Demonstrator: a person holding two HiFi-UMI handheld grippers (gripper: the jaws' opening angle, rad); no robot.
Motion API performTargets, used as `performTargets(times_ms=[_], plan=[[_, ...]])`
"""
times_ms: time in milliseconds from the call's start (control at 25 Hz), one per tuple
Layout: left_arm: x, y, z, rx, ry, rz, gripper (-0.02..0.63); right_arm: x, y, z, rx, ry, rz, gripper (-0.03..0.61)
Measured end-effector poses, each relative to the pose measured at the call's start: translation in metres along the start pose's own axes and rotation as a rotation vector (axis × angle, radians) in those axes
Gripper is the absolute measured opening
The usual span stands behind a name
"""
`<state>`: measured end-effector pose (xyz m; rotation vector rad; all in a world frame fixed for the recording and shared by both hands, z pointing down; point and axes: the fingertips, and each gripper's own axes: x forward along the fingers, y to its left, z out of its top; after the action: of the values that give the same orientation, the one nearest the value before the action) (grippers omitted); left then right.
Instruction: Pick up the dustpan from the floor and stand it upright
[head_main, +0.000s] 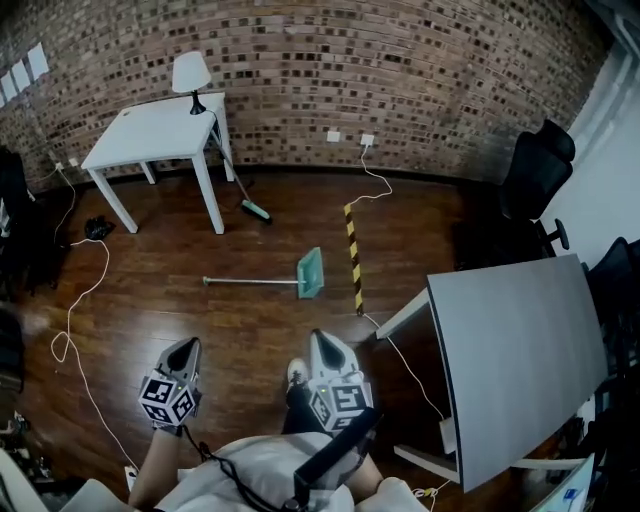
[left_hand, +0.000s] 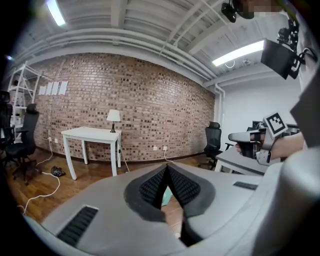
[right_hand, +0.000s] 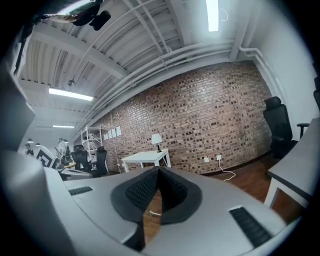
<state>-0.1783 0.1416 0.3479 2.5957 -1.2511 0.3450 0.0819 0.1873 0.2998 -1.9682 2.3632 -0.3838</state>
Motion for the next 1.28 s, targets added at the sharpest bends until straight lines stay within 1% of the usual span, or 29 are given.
performTargets(times_ms=[120, 240, 320, 400, 480, 640, 880, 1040, 1280], plan=[[0.061, 0.007, 0.040, 0.026, -0.026, 0.004, -0.005, 0.049, -0.044, 0.027, -0.016, -0.011, 0.002, -0.009], [0.112, 0.016, 0.080, 0.062, -0.049, 0.045, -0.005, 0.094, -0.084, 0.059, -0.044, -0.023, 0.016, -0.009], [0.138, 0.024, 0.104, 0.035, -0.075, 0.067, -0.003, 0.120, -0.104, 0.078, -0.066, -0.031, 0.022, -0.009], [0.156, 0.032, 0.125, 0.003, -0.103, 0.071, -0.005, 0.143, -0.117, 0.094, -0.078, -0.040, 0.016, -0.009], [0.168, 0.039, 0.138, 0.004, -0.114, 0.070, -0.005, 0.161, -0.122, 0.107, -0.081, -0.054, 0.014, -0.009], [0.184, 0.049, 0.146, 0.008, -0.109, 0.069, -0.005, 0.185, -0.126, 0.117, -0.079, -0.064, 0.020, -0.009], [0.199, 0.074, 0.150, 0.007, -0.088, 0.048, -0.005, 0.203, -0.115, 0.122, -0.069, -0.044, 0.013, -0.009], [0.202, 0.082, 0.146, 0.005, -0.086, 0.035, -0.005, 0.206, -0.116, 0.119, -0.078, -0.057, -0.027, -0.009], [0.207, 0.101, 0.144, 0.000, -0.074, 0.022, -0.005, 0.215, -0.112, 0.116, -0.083, -0.042, -0.063, -0.009]])
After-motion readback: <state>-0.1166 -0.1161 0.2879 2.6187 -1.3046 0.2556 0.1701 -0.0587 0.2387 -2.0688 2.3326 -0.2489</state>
